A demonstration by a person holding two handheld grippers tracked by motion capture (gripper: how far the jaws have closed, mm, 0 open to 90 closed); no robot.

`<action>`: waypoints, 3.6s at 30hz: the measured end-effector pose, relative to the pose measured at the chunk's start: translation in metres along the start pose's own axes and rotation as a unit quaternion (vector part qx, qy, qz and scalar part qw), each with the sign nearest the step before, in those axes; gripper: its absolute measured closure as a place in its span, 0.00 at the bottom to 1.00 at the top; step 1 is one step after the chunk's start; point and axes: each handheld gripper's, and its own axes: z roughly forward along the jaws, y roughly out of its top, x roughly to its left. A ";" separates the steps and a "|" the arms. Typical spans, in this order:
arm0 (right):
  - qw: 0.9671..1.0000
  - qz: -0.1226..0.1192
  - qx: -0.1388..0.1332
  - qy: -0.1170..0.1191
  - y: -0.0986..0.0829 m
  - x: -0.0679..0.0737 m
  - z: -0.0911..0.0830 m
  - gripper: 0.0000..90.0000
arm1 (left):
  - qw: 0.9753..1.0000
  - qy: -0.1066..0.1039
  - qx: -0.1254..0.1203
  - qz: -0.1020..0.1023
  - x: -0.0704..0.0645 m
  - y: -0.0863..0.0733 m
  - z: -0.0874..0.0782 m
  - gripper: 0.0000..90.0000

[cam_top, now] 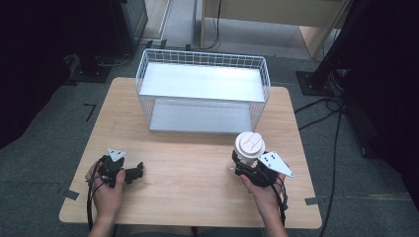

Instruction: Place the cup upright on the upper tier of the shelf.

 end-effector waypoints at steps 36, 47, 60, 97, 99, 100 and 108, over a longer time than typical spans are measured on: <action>0.976 -0.064 -0.195 -0.071 0.064 0.032 0.010 0.18 | 1.000 0.000 0.001 0.000 0.000 0.000 0.000 0.00; 0.972 -0.079 -0.215 -0.058 0.100 0.046 0.025 0.18 | 1.000 0.000 0.000 0.001 0.000 0.000 0.000 0.00; 0.966 -0.093 -0.234 -0.052 0.137 0.055 0.047 0.18 | 1.000 0.000 0.001 0.001 0.000 0.000 0.000 0.00; 0.969 -0.099 -0.211 -0.077 0.191 0.048 0.130 0.18 | 1.000 0.000 0.001 0.000 0.000 0.000 0.000 0.00; 0.970 -0.094 -0.210 -0.077 0.193 0.047 0.135 0.18 | 1.000 0.000 0.000 0.001 0.000 0.000 0.000 0.00; 0.970 -0.093 -0.209 -0.076 0.193 0.047 0.137 0.18 | 1.000 0.000 0.000 0.001 0.000 0.000 0.000 0.00; 0.970 -0.097 -0.204 -0.087 0.199 0.044 0.155 0.18 | 1.000 0.000 0.000 0.000 0.000 0.000 0.000 0.00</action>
